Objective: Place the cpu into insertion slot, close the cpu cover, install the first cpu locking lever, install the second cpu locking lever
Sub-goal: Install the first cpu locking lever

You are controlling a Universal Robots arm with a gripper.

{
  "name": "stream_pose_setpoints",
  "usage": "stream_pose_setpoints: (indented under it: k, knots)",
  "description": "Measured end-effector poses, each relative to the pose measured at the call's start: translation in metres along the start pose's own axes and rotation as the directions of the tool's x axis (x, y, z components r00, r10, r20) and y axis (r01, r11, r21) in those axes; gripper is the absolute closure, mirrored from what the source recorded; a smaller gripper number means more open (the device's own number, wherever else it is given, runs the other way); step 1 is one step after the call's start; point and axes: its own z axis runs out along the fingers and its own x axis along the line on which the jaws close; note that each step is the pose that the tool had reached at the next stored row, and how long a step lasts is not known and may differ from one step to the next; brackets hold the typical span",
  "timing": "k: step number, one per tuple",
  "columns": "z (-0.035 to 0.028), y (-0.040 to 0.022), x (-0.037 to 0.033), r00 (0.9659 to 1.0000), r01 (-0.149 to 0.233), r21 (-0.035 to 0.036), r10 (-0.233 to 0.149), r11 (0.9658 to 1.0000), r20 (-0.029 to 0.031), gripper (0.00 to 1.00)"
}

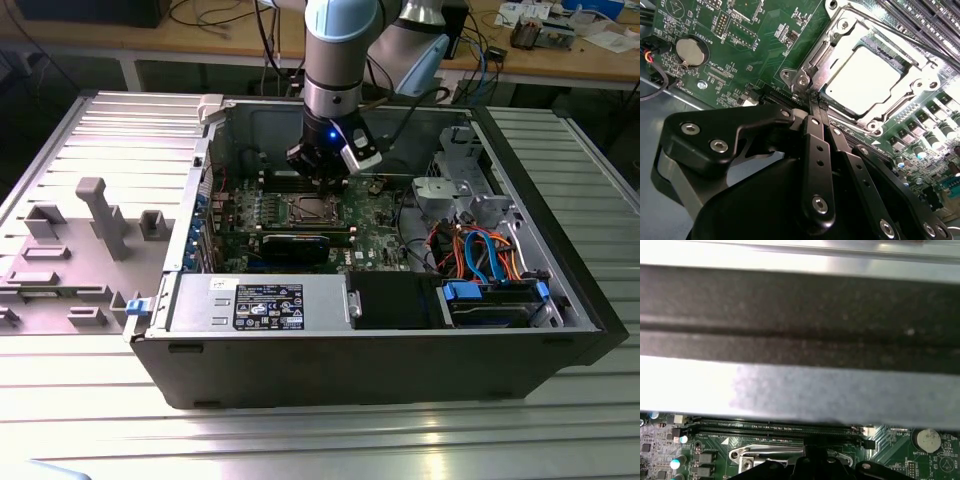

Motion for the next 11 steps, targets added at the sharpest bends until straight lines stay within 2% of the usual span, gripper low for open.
stream_pose_setpoints:
  k: [8, 11]
  knots:
    - [0.0005, 0.0000, 0.0000, 1.0000, 0.000, 0.0095, 0.000, 1.0000, -0.0010, 0.89]
    - [0.0011, -0.0001, -0.0001, 1.0000, 0.000, 0.0153, 0.000, 0.9999, -0.0013, 0.89]
